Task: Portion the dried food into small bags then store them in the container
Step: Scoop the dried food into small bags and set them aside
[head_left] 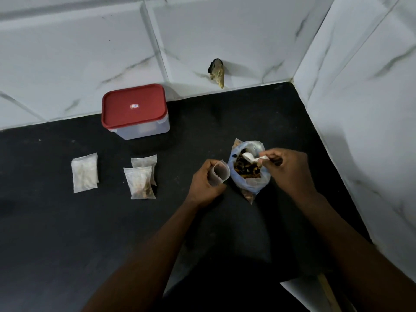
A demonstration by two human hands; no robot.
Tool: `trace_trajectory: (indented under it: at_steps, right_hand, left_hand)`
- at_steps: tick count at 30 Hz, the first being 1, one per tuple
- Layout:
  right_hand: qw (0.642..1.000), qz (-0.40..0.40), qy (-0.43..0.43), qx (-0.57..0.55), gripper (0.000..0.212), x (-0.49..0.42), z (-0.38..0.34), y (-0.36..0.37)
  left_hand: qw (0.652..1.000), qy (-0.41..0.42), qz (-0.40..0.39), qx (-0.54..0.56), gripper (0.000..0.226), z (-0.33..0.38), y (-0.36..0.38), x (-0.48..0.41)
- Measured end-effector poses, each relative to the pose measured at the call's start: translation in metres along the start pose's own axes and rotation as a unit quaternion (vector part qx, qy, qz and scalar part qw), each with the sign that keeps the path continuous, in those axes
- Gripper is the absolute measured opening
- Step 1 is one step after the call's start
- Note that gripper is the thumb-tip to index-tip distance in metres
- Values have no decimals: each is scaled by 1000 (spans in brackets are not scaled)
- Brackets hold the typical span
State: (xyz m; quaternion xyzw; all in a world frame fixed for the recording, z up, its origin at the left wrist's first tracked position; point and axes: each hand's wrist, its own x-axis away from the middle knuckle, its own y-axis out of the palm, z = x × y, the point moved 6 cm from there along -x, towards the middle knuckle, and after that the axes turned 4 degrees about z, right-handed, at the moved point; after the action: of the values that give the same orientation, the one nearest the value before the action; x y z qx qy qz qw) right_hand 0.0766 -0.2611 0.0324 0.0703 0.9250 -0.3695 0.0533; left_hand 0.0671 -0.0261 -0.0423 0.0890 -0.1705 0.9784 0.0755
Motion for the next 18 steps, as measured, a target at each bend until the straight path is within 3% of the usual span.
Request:
trace_trajectory:
  at_steps: [6,12,18]
  right_hand:
    - [999,-36,39,-13,16,11,-4,14]
    - [999,26,29,-16,15,13,1,-2]
    - [999,-25,10,22,15,16,-9,17]
  left_hand:
    - [1000,4,-6,-3,52,2,1,0]
    - [1000,3,-14,-13,51,1,0,-2]
    - [999,13,-16,-49,53,-1,2,-3]
